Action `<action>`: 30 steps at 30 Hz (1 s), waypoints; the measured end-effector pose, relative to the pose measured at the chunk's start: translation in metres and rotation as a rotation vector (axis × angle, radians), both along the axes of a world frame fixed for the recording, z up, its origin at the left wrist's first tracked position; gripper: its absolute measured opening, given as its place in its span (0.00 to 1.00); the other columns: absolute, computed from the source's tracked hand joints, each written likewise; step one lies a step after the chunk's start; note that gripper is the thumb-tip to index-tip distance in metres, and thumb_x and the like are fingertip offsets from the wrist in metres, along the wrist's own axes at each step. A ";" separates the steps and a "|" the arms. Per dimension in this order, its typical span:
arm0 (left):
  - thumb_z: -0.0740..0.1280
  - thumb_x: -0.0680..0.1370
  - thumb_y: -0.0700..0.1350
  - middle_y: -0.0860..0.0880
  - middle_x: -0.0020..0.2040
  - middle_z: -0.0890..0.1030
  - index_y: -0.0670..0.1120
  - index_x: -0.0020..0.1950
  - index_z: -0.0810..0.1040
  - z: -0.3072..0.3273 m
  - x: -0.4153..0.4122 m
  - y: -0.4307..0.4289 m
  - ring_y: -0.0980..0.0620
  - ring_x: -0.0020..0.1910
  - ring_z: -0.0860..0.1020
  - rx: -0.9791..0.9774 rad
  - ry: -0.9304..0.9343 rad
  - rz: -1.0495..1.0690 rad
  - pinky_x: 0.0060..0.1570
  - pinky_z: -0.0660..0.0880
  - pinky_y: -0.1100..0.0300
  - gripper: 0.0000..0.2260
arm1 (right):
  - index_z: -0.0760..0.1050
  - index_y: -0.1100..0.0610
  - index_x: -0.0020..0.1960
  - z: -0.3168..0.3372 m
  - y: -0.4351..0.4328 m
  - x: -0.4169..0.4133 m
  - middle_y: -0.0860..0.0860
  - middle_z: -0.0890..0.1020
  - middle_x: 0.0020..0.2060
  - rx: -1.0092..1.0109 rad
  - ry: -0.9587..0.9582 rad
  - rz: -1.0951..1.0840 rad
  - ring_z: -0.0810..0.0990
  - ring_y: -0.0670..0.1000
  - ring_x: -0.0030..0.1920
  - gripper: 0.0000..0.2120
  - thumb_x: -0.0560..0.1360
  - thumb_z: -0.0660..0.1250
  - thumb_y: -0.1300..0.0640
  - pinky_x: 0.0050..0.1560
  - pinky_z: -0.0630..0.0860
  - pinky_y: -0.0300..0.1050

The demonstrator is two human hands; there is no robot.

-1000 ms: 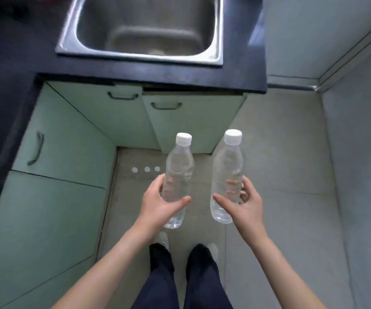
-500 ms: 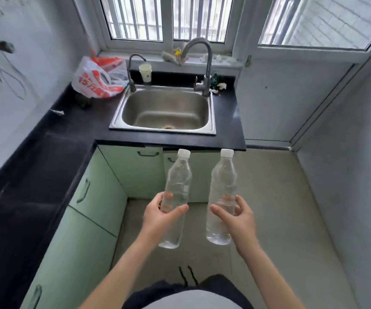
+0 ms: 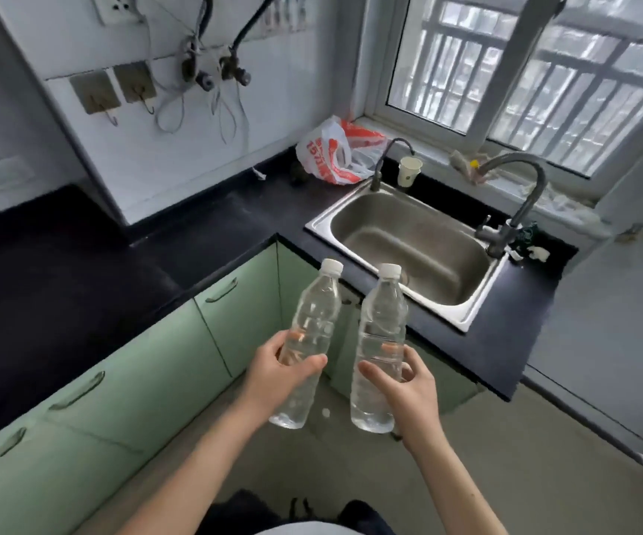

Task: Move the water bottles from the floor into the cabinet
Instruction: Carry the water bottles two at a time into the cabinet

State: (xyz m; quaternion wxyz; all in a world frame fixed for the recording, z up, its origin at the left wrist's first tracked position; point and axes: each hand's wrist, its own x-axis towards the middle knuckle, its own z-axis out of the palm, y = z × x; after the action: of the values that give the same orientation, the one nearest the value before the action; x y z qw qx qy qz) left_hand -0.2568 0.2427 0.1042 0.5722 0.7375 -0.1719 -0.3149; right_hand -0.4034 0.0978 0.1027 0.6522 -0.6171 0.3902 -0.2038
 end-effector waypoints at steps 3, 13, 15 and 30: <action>0.76 0.62 0.58 0.51 0.44 0.86 0.52 0.52 0.81 0.001 -0.028 0.011 0.52 0.42 0.85 -0.008 0.081 0.223 0.45 0.81 0.54 0.21 | 0.79 0.54 0.56 0.002 -0.015 0.007 0.52 0.87 0.44 0.018 0.016 0.202 0.87 0.52 0.43 0.19 0.68 0.79 0.62 0.41 0.82 0.43; 0.76 0.59 0.57 0.55 0.38 0.86 0.48 0.51 0.81 0.009 -0.127 0.128 0.59 0.37 0.84 -0.034 0.054 0.973 0.45 0.78 0.59 0.24 | 0.80 0.54 0.51 0.013 0.068 0.043 0.52 0.87 0.42 -0.010 -0.015 0.894 0.86 0.54 0.44 0.13 0.69 0.78 0.62 0.49 0.82 0.53; 0.76 0.61 0.55 0.57 0.35 0.85 0.49 0.49 0.81 0.017 -0.157 0.160 0.61 0.35 0.83 0.009 0.021 1.097 0.41 0.78 0.65 0.20 | 0.80 0.54 0.51 0.017 0.106 0.041 0.51 0.87 0.42 -0.004 -0.014 1.024 0.86 0.51 0.43 0.13 0.69 0.78 0.62 0.50 0.82 0.52; 0.79 0.68 0.45 0.63 0.30 0.81 0.51 0.45 0.80 -0.006 -0.462 0.450 0.61 0.31 0.80 0.035 0.078 1.986 0.44 0.80 0.57 0.11 | 0.79 0.53 0.51 -0.007 0.499 -0.146 0.48 0.86 0.38 0.008 0.032 1.835 0.86 0.53 0.40 0.15 0.68 0.79 0.62 0.36 0.83 0.50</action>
State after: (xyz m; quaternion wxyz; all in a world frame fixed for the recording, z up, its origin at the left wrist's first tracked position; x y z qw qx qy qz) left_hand -0.7188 0.6928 0.0984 0.5705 0.5440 0.5475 0.2806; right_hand -0.5492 0.5971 0.0955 0.5549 -0.6854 -0.2430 0.4040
